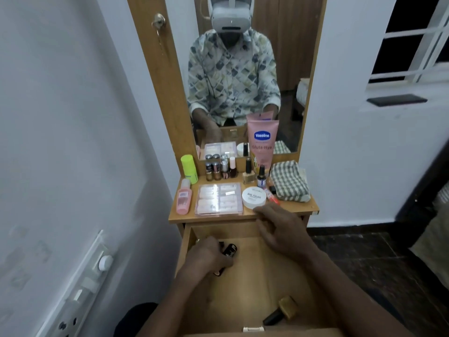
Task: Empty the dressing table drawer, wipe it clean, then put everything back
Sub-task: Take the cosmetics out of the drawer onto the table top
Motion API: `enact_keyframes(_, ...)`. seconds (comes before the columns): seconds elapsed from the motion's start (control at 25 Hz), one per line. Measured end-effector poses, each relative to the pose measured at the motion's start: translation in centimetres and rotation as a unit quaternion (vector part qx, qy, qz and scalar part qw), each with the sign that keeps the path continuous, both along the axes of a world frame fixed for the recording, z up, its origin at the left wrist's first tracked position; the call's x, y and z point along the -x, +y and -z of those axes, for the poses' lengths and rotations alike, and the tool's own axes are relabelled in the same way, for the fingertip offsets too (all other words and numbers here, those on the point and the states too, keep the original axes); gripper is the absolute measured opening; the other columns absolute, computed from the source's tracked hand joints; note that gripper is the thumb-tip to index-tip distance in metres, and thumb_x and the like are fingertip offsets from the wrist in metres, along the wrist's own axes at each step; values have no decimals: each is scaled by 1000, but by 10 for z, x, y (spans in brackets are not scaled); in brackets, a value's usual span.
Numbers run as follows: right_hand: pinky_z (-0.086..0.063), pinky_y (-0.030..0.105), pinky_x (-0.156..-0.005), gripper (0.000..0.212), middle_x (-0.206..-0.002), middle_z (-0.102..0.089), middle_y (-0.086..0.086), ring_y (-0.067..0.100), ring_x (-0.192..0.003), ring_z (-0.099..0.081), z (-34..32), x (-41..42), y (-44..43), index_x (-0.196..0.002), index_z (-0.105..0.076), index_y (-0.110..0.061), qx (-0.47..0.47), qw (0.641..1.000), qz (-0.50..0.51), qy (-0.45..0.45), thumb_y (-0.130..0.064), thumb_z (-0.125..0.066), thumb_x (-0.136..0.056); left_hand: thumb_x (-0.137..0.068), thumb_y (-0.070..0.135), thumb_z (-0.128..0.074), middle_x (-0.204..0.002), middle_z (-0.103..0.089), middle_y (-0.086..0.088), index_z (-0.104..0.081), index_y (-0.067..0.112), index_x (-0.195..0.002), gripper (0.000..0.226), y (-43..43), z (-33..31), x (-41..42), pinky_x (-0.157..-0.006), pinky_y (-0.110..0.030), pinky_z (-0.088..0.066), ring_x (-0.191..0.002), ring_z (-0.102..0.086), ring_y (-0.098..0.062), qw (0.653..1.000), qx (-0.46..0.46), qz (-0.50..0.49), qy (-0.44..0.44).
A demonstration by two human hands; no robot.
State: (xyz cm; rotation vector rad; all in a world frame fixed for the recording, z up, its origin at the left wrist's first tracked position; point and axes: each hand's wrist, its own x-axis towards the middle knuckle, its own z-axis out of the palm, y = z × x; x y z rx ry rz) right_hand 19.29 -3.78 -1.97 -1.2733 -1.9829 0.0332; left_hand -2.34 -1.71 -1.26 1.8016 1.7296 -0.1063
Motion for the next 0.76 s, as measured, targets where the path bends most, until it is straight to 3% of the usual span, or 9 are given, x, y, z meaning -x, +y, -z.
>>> enact_keyframes(0.08,-50,19,-81,44,-122,-58,-7,6,-105,-58,-5,7,-6,-130,-56,-23,70,992,-100,-41,-28,-61,-86,-76,42,-70,-84,-68,4,-71,21,-96,28,4,-30,0,-66,-27,-56,-76,-66,-12,998,8,21,-58)
enact_keyframes(0.16,-46,16,-88,52,-129,-56,-9,1,-113,-53,-8,18,-8,-137,-50,-27,84,986,-129,-70,-34,-61,-87,-79,41,-70,-90,-70,4,-72,24,-98,26,6,-61,-2,-73,-29,-57,-82,-66,-12,993,-20,16,-117)
enact_keyframes(0.32,-42,10,-74,36,-106,-60,-10,-4,-89,-51,-18,32,9,-123,-55,-25,57,996,-74,-6,-28,-66,-89,-79,49,-73,-71,-70,-4,-72,13,-83,37,17,-101,-6,-63,-31,-48,-63,-61,-15,971,-43,-26,-232)
enact_keyframes(0.4,-49,17,-70,30,-99,-64,-9,1,-83,-57,-27,34,24,-115,-60,-21,61,996,-23,63,-23,-69,-86,-75,64,-70,-80,-73,1,-74,18,-90,48,25,-97,-7,-70,-31,-51,-72,-64,-10,948,-86,-33,-304)
enact_keyframes(0.44,-50,18,-68,29,-97,-66,-8,2,-82,-59,-33,35,32,-114,-61,-20,71,993,10,99,-22,-70,-86,-75,67,-68,-95,-73,5,-74,22,-102,52,27,-89,-8,-76,-29,-53,-84,-65,-9,942,-128,-28,-309)
enact_keyframes(0.52,-49,15,-67,28,-97,-67,-7,5,-83,-62,-48,37,50,-112,-63,-17,101,979,65,166,-21,-70,-85,-82,57,-68,-129,-61,7,-66,24,-124,54,31,-64,-10,-91,-28,-50,-113,-58,-10,941,-229,-7,-249)
enact_keyframes(0.6,-53,24,-68,20,-95,-68,-3,10,-82,-64,-61,42,71,-104,-66,-18,118,968,90,203,-23,-66,-85,-89,41,-66,-150,-44,4,-58,23,-137,51,33,-34,-13,-108,-31,-41,-135,-43,-14,936,-311,44,-161)
enact_keyframes(0.68,-54,35,-67,16,-86,-68,1,14,-76,-64,-68,49,92,-94,-68,-17,124,965,99,210,-27,-65,-82,-94,27,-62,-155,-37,-2,-53,23,-141,48,32,-11,-16,-116,-35,-31,-144,-33,-20,922,-365,81,-104)
enact_keyframes(0.76,-50,33,-62,16,-77,-67,-2,13,-70,-62,-68,61,110,-91,-70,-14,138,966,98,196,-25,-70,-79,-95,16,-59,-153,-42,-7,-56,23,-139,44,33,0,-17,-116,-39,-32,-143,-35,-26,905,-408,80,-84)
